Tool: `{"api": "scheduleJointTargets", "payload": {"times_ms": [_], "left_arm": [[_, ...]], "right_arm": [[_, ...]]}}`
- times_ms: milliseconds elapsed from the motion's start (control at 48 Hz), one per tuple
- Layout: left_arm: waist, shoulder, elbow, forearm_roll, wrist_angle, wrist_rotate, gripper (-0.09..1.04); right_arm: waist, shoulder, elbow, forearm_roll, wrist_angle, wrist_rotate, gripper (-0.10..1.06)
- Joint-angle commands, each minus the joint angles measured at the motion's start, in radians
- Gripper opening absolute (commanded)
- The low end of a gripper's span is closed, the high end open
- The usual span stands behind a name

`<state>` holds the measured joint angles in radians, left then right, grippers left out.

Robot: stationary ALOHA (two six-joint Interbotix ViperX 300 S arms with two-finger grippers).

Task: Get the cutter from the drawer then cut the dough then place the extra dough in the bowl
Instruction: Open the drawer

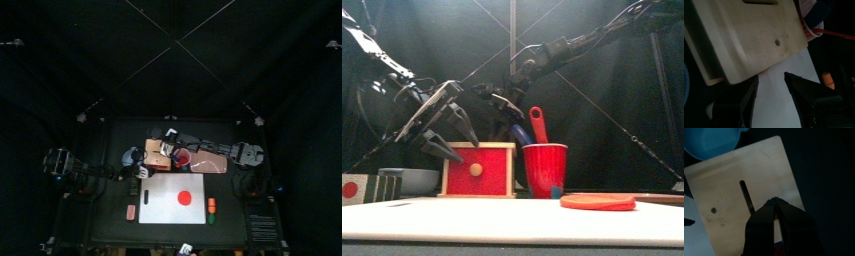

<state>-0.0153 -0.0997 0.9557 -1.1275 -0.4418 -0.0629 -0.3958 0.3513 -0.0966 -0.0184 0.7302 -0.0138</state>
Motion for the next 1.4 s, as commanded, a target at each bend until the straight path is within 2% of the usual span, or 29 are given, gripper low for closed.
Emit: {"api": "scheduleJointTargets", "payload": {"times_ms": [21, 458, 812, 938, 1188, 1396], "left_arm": [[0.009, 0.012, -0.034, -0.011, -0.005, 0.002, 0.83], [0.031, 0.094, -0.067, -0.040, -0.003, 0.002, 0.83], [0.051, 0.149, -0.109, -0.040, -0.003, 0.002, 0.81], [0.054, 0.150, -0.110, -0.052, -0.005, 0.002, 0.75], [0.049, 0.150, -0.106, -0.061, 0.018, 0.002, 0.55], [0.038, 0.150, -0.101, -0.081, 0.038, 0.002, 0.52]], "right_arm": [[-0.005, -0.026, -0.023, -0.006, 0.011, -0.002, 0.04], [0.003, -0.012, -0.028, -0.011, 0.014, -0.008, 0.04], [0.006, -0.003, -0.028, -0.043, 0.014, -0.006, 0.04], [0.008, 0.002, -0.028, -0.044, 0.014, -0.006, 0.04], [0.006, 0.002, -0.028, -0.044, 0.014, -0.006, 0.04], [0.008, 0.002, -0.028, -0.044, 0.014, -0.006, 0.04]]}}
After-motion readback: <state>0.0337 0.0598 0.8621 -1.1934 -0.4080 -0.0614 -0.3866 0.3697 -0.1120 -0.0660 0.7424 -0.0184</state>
